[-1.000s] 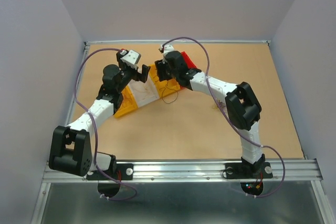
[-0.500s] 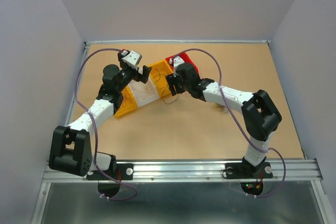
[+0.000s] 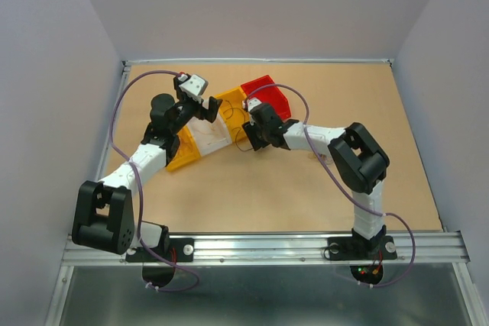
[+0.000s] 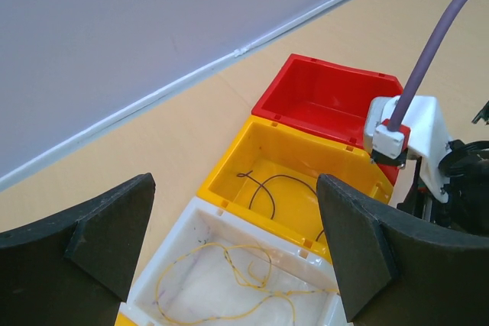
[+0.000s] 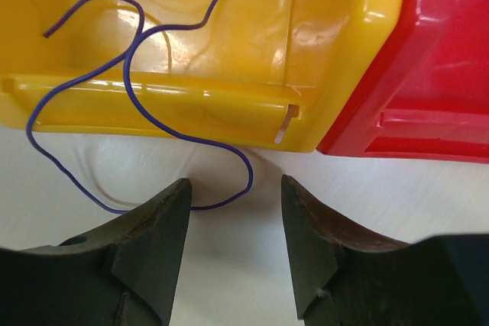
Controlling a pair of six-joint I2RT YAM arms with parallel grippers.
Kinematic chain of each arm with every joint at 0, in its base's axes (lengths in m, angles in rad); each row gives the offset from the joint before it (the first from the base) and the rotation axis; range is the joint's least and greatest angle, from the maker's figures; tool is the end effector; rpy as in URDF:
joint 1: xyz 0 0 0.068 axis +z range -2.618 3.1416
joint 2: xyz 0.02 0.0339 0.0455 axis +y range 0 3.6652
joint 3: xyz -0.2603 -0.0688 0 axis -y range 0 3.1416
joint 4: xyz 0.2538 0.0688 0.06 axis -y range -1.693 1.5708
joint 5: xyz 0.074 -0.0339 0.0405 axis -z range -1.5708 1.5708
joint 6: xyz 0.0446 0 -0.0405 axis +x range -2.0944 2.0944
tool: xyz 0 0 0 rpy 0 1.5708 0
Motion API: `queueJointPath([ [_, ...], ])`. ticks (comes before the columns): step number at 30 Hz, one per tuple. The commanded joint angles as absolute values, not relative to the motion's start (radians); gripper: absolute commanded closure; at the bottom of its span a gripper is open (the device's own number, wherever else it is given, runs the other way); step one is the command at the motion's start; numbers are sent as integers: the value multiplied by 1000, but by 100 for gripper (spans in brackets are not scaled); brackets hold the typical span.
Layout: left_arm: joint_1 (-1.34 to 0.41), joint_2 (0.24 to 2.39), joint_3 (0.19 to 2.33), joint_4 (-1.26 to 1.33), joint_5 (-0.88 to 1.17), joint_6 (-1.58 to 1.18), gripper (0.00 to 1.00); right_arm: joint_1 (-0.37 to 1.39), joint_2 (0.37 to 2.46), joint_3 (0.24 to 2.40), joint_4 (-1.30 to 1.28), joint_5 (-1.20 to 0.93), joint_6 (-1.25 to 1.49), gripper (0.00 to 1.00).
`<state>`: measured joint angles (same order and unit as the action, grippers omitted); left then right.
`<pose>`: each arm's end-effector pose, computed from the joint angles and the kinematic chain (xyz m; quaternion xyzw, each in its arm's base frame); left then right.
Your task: Untangle the cables
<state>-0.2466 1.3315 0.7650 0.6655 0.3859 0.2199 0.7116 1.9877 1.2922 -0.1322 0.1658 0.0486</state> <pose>0.3057 -0.0943 0.2922 0.2906 0.6081 -0.1384 0.7257 0.3369 0.2808 0.1481 -0.2738 0.8878 0.0626 0.3646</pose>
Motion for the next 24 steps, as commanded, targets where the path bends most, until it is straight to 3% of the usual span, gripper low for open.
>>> queueJointPath([
  [1, -242, 1324, 767, 723, 399, 230, 1, 703, 2006, 1377, -124, 190, 34, 51],
  [2, -242, 1324, 767, 724, 399, 230, 1, 700, 2006, 1379, -126, 190, 34, 51],
  [6, -242, 1319, 765, 723, 397, 230, 1, 698, 2007, 1385, -124, 181, 32, 94],
  [7, -242, 1321, 765, 724, 394, 230, 1, 698, 2000, 1384, -123, 175, 32, 97],
  [14, -242, 1330, 769, 724, 397, 230, 1, 698, 1941, 1387, -112, 155, 60, 99],
  [24, -242, 1327, 769, 723, 391, 235, 1, 698, 1988, 1568, -118, 176, 92, 99],
])
